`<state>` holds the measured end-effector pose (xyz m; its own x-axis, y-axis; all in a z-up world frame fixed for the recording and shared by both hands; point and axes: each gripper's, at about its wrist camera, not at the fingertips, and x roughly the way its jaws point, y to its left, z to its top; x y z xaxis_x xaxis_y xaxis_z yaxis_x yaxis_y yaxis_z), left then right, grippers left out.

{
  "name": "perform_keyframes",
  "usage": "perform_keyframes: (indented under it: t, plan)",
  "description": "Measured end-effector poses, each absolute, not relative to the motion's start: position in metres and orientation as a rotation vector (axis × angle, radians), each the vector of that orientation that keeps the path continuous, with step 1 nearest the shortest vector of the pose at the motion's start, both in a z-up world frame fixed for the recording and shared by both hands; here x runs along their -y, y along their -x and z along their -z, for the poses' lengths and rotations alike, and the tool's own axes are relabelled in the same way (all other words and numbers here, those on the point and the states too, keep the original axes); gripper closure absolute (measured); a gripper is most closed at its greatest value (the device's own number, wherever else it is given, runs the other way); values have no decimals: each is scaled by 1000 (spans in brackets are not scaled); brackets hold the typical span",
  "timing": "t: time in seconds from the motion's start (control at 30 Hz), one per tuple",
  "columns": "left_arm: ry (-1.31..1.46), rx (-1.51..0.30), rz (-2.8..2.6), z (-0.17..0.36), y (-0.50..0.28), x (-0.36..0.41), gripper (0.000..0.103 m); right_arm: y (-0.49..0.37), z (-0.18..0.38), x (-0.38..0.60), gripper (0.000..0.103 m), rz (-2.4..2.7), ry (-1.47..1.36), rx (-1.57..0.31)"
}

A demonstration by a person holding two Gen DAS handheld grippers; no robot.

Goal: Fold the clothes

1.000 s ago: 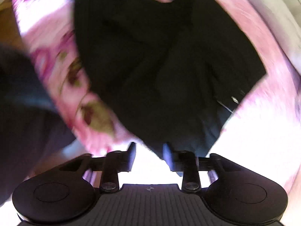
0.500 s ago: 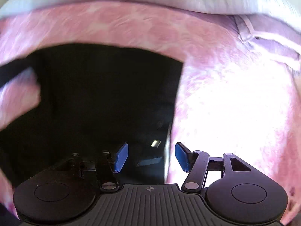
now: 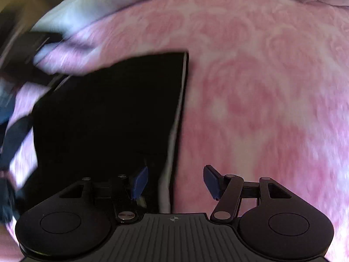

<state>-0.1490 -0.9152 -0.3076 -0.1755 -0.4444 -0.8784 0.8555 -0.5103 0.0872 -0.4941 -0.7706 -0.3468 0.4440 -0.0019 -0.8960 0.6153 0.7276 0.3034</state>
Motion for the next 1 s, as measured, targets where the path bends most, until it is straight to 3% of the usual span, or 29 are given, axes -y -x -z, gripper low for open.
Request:
perform_keyframes:
  t: [0.13, 0.23, 0.3, 0.4, 0.43, 0.47, 0.53, 0.77, 1.0]
  plan:
    - [-1268, -685, 1904, 338, 167, 976, 45, 544, 352, 740, 43, 378, -734, -1056]
    - [-1334, -801, 1957, 353, 173, 998, 55, 567, 361, 718, 43, 341, -849, -1015]
    - [-1359, -806, 1992, 353, 176, 1000, 74, 569, 365, 712, 43, 347, -876, -999]
    - [-1391, -747, 2015, 345, 180, 992, 94, 568, 370, 705, 44, 379, -902, -977]
    - [-1392, -724, 2027, 341, 180, 988, 96, 568, 372, 703, 52, 390, -911, -969]
    - [-1383, -699, 2035, 336, 180, 984, 97, 568, 373, 701, 84, 401, -919, -962]
    - [-1352, -651, 2044, 321, 179, 979, 98, 567, 379, 704, 96, 400, -950, -950]
    - [-1219, -528, 2052, 273, 182, 997, 98, 591, 332, 731, 100, 504, -826, -884]
    - [-1211, -491, 2064, 311, 229, 1010, 99, 614, 349, 740, 100, 613, -795, -910]
